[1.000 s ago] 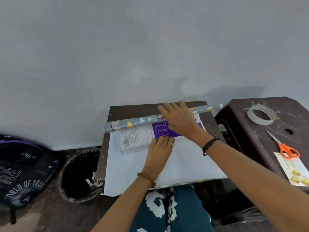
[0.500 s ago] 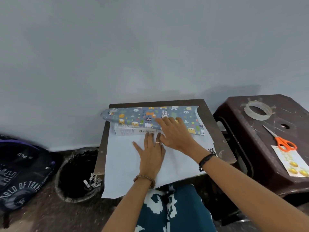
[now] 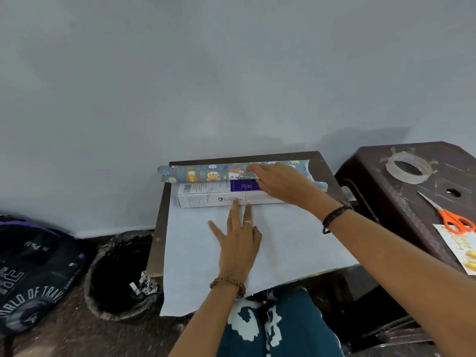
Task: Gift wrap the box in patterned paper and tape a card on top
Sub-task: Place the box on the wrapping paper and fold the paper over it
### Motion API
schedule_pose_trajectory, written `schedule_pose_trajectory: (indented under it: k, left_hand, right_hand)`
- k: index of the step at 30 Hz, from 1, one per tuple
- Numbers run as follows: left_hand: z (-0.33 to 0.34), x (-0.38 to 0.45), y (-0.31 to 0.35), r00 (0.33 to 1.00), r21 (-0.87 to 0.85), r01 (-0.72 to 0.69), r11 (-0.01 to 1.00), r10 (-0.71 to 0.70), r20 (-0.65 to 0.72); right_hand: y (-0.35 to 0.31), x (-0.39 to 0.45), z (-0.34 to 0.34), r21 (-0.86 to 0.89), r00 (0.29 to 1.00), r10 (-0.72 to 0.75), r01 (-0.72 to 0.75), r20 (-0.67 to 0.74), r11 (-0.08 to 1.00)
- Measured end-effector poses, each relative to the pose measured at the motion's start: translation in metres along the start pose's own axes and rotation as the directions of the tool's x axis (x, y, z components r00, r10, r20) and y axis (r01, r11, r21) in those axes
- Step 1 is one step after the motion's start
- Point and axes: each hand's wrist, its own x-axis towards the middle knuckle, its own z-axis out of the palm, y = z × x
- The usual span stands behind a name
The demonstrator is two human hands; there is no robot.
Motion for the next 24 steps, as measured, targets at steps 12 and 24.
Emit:
schedule_pose_trajectory:
  k: [12, 24]
  left_hand:
    - [-0.012, 0.004, 0.000, 0.973, -0.573, 0.114, 0.812, -0.207, -0.099]
    - [-0.010, 0.008, 0.002, 0.955, -0.519, 0.152, 0.841, -0.261, -0.144]
  right_hand:
    - [-0.008, 0.015, 0.026, -0.286, 0.957, 0.100, -0.180, -0.273, 0.941]
    - [0.005, 0.008, 0.032, -0.380, 0.941, -0.088, -0.046, -0.328, 0.924]
